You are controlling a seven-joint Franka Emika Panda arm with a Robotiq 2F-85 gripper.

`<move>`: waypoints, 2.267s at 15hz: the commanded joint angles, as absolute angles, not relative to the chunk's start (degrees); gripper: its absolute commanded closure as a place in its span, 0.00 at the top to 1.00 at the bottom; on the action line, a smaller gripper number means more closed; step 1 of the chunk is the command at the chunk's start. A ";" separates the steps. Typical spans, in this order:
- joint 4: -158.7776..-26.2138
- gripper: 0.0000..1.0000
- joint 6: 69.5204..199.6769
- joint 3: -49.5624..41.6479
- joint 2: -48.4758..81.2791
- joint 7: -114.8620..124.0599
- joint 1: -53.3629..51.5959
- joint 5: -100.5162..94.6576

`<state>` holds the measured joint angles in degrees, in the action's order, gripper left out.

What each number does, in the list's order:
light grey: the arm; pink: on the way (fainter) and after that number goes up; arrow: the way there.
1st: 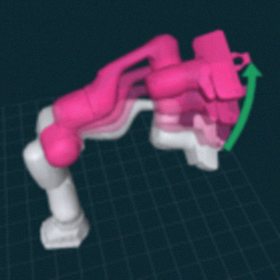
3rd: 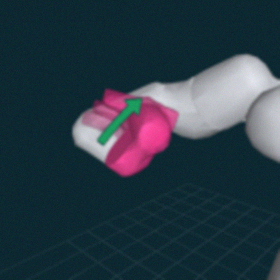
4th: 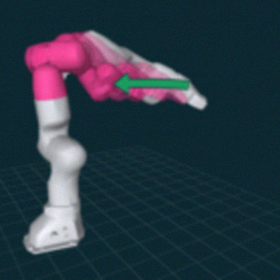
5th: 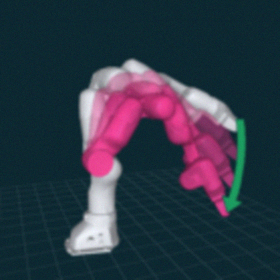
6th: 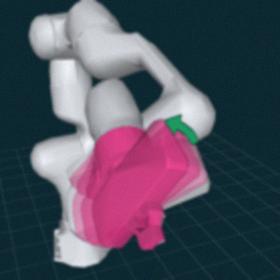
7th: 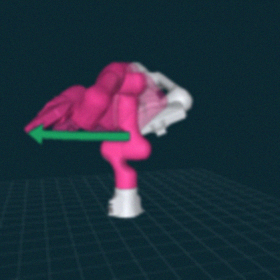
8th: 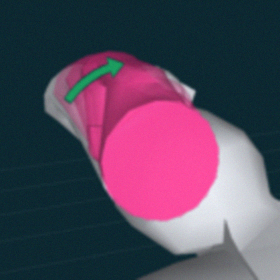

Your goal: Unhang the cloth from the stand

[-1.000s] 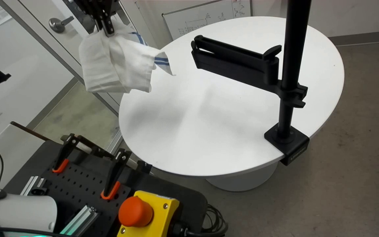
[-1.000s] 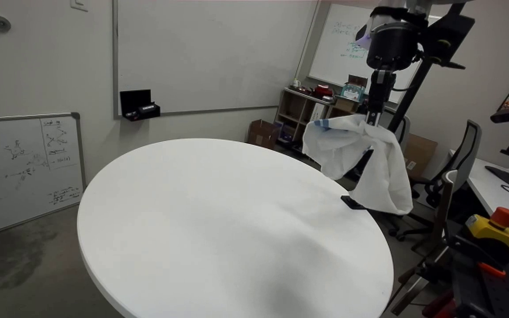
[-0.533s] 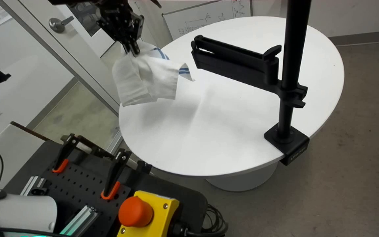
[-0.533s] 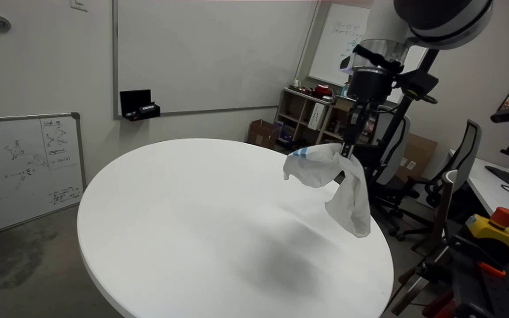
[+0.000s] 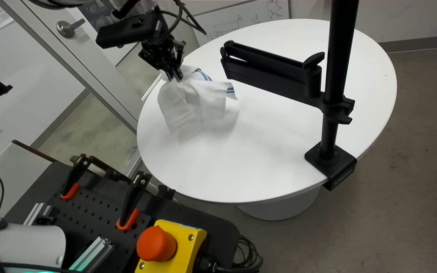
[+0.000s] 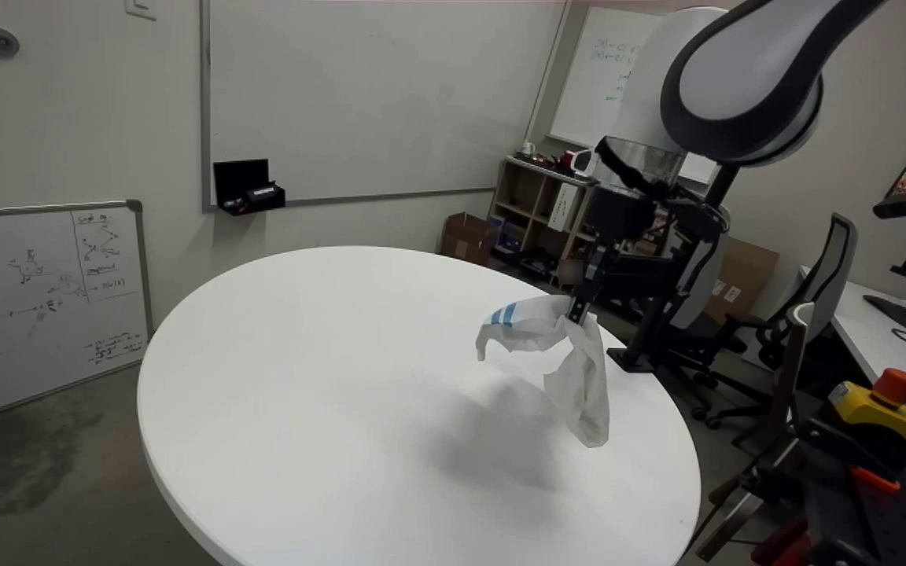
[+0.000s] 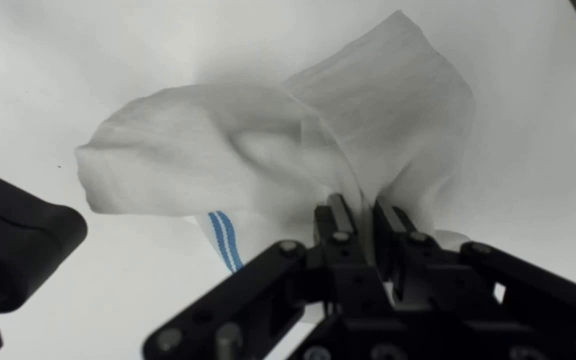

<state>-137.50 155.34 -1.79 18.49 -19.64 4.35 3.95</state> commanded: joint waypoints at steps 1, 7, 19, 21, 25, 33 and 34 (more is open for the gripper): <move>-136.44 0.04 161.17 -2.18 22.89 -17.27 4.19 -0.99; -134.87 0.04 161.24 -3.28 26.39 -13.84 3.41 -5.39; -136.23 0.62 161.64 -4.14 28.26 -11.60 2.68 -8.67; -136.43 0.77 161.33 -4.02 27.69 -11.57 2.83 -8.64; -135.92 1.00 159.20 -2.91 26.08 -12.06 3.56 -7.56; -135.16 1.00 145.42 -0.98 18.08 -13.03 5.52 -3.54; -135.27 1.00 142.70 0.00 15.84 -14.37 6.36 -1.54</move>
<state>-134.69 149.67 -2.42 21.98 -12.55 4.41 -5.54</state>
